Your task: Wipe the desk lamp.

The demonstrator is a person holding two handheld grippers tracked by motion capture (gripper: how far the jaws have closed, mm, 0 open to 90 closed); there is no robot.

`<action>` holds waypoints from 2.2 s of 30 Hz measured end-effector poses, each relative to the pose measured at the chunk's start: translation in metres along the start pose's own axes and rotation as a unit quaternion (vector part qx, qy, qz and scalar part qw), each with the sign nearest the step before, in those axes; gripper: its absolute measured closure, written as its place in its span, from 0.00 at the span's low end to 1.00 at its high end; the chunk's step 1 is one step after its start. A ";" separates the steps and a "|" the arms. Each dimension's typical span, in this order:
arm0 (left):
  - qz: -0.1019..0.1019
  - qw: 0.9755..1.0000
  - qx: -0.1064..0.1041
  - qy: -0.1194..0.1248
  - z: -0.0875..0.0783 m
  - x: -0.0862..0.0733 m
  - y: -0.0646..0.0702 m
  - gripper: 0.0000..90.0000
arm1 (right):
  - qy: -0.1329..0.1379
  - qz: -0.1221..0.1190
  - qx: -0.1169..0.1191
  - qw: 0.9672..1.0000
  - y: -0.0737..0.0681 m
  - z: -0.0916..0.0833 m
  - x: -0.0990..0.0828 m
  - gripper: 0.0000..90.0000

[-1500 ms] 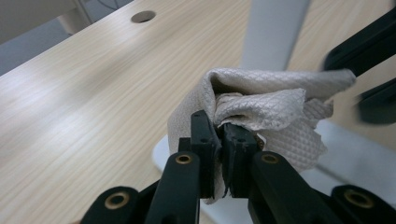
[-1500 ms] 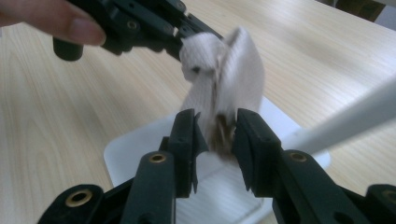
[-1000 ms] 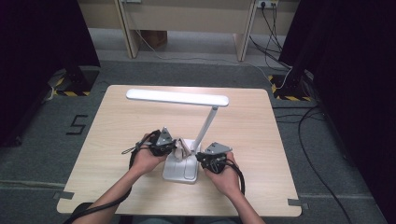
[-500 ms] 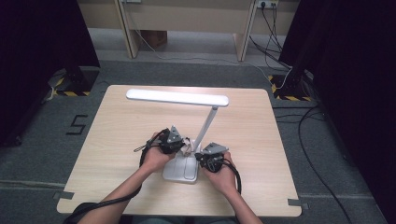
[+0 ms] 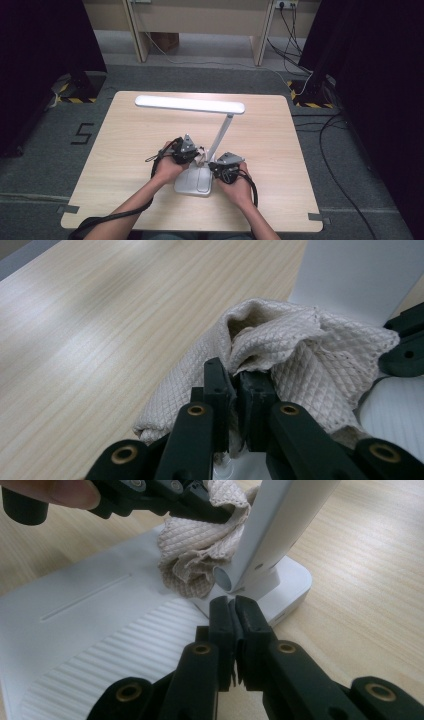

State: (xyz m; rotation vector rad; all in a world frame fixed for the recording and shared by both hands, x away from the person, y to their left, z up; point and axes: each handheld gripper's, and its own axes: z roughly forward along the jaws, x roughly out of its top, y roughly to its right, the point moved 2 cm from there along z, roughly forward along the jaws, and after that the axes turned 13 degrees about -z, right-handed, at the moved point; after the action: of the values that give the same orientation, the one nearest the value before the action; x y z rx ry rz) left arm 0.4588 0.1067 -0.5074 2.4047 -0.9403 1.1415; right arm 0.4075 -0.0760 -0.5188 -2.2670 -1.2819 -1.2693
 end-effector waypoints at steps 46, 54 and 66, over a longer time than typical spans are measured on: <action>0.040 0.999 -0.010 0.002 -0.014 -0.018 0.009 0.93 | 0.008 0.004 -0.009 1.000 -0.001 0.003 -0.001 0.98; 0.042 0.999 -0.019 0.004 -0.021 -0.024 0.012 0.93 | 0.007 0.004 -0.009 1.000 -0.001 0.003 0.000 0.98; 0.041 0.999 -0.027 0.009 -0.030 -0.034 0.019 0.93 | 0.006 0.004 -0.009 1.000 -0.001 0.003 0.000 0.98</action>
State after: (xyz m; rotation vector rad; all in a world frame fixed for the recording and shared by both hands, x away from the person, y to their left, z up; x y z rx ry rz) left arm 0.4128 0.1230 -0.5147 2.3293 -1.0589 1.1477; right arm 0.4084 -0.0738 -0.5211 -2.2705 -1.2614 -1.2967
